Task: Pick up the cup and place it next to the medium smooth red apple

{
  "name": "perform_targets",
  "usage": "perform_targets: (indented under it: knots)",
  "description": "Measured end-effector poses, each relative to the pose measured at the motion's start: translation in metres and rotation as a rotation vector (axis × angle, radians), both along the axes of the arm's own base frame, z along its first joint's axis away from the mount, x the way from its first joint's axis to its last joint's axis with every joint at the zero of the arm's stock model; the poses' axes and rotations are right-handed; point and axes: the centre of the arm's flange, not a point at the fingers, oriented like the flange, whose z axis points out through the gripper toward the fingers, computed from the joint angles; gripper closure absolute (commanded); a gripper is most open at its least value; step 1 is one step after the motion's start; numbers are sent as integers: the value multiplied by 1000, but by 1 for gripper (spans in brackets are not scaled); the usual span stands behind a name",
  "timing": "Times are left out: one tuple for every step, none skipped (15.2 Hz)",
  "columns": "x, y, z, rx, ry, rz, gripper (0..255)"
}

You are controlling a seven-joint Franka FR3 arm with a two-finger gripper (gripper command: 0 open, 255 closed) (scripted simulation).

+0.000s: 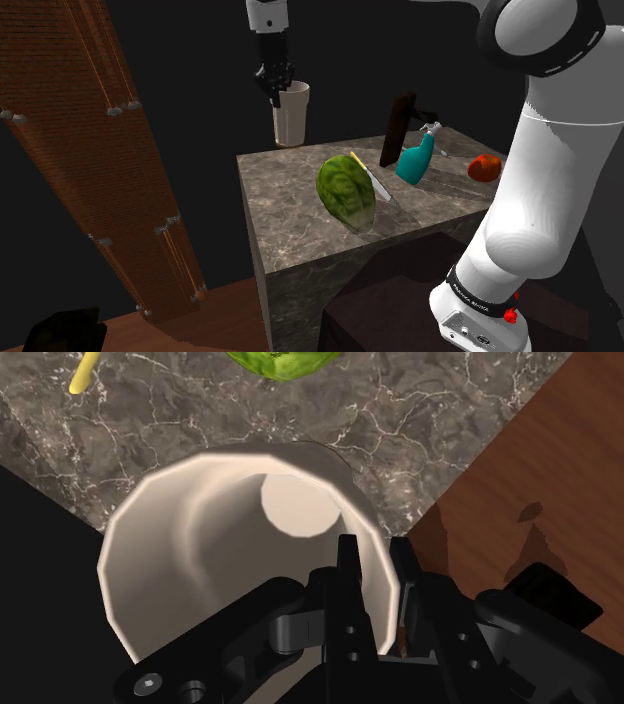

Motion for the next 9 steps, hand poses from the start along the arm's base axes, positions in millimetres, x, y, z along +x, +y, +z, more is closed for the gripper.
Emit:
perform_targets:
  knots:
    - [1, 0, 5, 0, 0, 0, 255]
    - [0, 1, 10, 0, 0, 0, 255]
    - [0, 1, 16, 0, 0, 0, 255]
    - [0, 1, 21, 0, 0, 0, 255]
    - [0, 1, 27, 0, 0, 0, 255]
    - [0, 1, 32, 0, 0, 0, 255]
    - [0, 0, 37, 0, 0, 0, 255]
    - [-1, -1, 42, 0, 0, 0, 255]
    - [0, 0, 46, 0, 0, 0, 255]
